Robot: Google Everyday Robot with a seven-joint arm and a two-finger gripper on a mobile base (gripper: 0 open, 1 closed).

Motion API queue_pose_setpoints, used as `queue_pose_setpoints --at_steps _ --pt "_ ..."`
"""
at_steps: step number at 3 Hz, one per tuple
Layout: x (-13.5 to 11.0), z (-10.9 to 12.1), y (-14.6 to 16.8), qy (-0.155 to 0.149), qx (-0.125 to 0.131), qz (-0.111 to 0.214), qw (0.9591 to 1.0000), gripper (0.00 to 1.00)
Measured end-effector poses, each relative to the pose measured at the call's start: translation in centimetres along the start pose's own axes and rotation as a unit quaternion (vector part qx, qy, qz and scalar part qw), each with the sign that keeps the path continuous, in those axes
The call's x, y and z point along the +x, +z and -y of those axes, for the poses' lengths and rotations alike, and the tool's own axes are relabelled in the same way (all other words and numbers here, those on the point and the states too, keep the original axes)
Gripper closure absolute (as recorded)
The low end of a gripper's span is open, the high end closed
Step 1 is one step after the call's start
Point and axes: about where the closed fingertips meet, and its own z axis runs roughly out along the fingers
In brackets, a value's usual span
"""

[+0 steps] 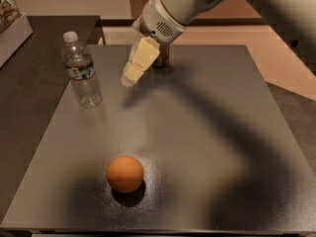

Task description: Knock water bottle over

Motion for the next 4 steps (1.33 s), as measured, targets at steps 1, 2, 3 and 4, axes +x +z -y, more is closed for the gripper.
queue_pose_setpoints --at_steps 1,2,3,4 --pt "-2.1 -0.1 2.4 -0.006 -0.020 0.019 0.9996 0.00" --pt "-3.9 -0.5 4.5 -0.013 -0.040 0.032 0.9986 0.00" --pt "-5.4 -1.1 6.3 -0.016 -0.054 0.044 0.9974 0.00" --pt "-6.2 -1.0 7.7 -0.013 -0.051 0.053 0.9972 0.00"
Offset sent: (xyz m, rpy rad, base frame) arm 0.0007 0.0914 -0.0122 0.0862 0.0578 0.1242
